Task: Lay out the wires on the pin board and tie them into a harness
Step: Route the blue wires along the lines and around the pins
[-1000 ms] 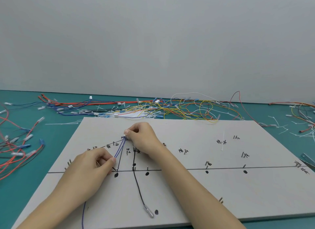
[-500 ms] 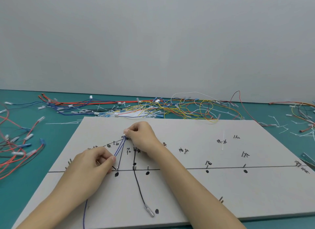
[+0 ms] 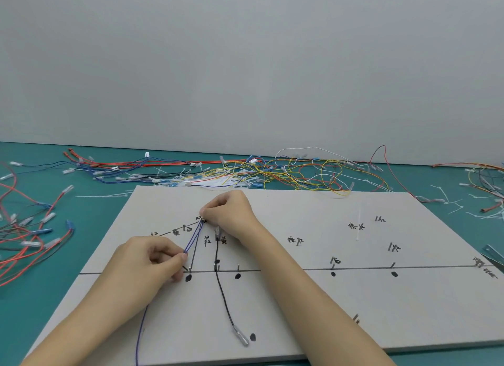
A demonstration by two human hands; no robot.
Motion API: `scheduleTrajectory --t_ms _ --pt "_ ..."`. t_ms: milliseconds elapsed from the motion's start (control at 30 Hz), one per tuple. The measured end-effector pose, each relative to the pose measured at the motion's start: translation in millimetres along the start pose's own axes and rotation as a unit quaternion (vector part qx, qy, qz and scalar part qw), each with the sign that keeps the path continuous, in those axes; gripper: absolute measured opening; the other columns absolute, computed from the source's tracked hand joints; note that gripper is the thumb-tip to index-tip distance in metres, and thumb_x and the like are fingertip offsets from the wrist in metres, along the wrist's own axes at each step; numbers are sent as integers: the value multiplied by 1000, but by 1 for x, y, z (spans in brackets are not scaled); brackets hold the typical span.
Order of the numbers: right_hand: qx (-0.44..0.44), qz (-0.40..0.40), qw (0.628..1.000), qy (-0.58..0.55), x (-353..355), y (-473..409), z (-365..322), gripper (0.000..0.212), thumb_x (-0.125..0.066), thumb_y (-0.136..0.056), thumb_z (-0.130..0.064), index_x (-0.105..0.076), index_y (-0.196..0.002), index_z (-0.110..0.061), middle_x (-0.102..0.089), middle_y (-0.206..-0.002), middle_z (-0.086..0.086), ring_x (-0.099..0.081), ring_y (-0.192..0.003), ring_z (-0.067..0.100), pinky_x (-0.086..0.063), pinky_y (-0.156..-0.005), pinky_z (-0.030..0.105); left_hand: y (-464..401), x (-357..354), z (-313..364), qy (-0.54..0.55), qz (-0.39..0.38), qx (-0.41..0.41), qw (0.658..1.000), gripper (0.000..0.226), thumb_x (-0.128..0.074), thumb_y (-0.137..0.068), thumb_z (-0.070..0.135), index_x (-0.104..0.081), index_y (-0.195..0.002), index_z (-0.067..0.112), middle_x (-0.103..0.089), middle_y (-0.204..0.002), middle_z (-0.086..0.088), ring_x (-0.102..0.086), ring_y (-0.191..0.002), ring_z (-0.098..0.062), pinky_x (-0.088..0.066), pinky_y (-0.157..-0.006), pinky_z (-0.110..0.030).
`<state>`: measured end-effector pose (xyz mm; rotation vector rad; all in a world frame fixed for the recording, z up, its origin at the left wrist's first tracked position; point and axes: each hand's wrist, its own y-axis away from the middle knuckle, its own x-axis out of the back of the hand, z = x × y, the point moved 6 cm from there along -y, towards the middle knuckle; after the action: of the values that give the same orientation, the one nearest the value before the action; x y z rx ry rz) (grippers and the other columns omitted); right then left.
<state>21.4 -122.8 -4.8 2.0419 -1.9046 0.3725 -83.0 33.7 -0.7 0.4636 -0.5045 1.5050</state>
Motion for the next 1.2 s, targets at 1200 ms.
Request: scheduleTrajectory --t_ms 1200 --pt "74 2 990 123 -7 5 -6 16 -57 -91 -20 -72 -89 -15 -68 -89 -3 -61 -93 21 -44 -97 43 13 7 20 -186 -42 -148 971 25 -83 -72 23 -74 -69 46 -65 -65 29 -59 -68 4 -43 -60 -10"
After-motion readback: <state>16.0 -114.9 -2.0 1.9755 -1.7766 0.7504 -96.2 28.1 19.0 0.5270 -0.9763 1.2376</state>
